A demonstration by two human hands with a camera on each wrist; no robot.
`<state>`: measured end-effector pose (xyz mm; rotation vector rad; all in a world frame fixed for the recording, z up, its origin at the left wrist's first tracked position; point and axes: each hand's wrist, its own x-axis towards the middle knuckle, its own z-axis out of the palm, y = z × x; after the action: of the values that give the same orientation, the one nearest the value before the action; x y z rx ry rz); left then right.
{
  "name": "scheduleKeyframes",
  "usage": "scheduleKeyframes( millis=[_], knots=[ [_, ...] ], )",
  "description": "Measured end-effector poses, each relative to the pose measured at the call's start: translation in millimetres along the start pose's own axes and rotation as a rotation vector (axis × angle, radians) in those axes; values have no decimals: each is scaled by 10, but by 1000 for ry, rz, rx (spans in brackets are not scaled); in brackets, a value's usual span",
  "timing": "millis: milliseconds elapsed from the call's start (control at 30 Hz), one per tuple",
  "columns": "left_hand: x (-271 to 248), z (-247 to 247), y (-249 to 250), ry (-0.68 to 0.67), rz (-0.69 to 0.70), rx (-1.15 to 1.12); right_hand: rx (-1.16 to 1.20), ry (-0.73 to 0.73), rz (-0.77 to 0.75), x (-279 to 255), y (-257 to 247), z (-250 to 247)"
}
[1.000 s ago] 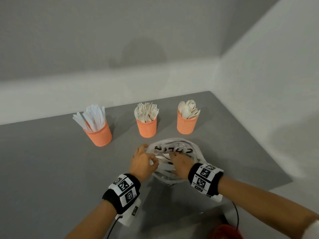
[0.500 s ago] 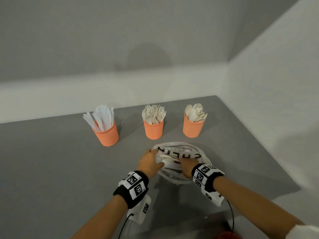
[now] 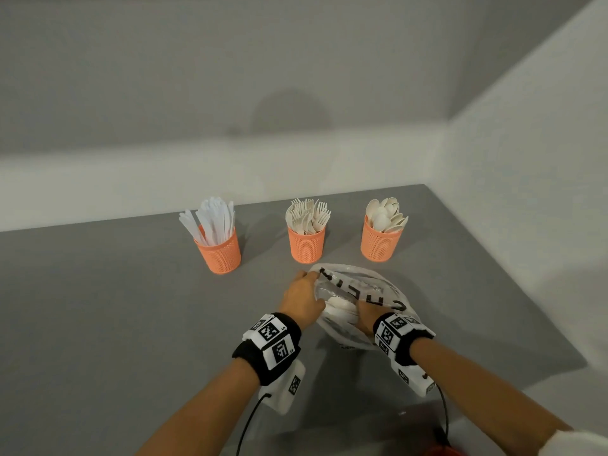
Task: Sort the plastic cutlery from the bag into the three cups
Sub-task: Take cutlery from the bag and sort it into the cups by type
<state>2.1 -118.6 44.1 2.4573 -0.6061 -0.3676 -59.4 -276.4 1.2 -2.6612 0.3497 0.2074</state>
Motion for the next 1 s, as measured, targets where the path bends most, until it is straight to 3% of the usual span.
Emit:
scheduleKeyframes(
  millis=[133, 167, 267, 400, 467, 567, 700, 800, 900, 1000],
  knots=[
    [-53, 8, 8, 7, 15, -19, -86, -57, 41, -41, -7, 77],
    [-70, 11, 6, 1, 12, -14, -12, -113, 100, -45, -32, 89],
    [-101, 10, -34, -34, -32, 51, 69, -274, 58, -56, -128, 94],
    [-88, -19, -192, -78, -113, 122, -49, -81, -95, -49, -132, -107],
    [-67, -46, -277, -109, -152, 125, -81, -76, -209, -114, -158, -170],
    [-39, -106, -337, -130, -144, 127, 109, -151, -176, -191, -263, -193],
    [-50, -249, -336, -173, -49, -50, 438, -23, -198, -119, -244, -271],
    [-44, -331, -335, -189, -51, -252, 533, -7, -181, -83, -245, -461],
    [-27, -323, -320, -109, -54, -168, 697, -27, -182, -100, -316, -723],
    [-24, -225, -257, 15, -66, -43, 859, 59, -210, -116, -391, -1044]
  ],
)
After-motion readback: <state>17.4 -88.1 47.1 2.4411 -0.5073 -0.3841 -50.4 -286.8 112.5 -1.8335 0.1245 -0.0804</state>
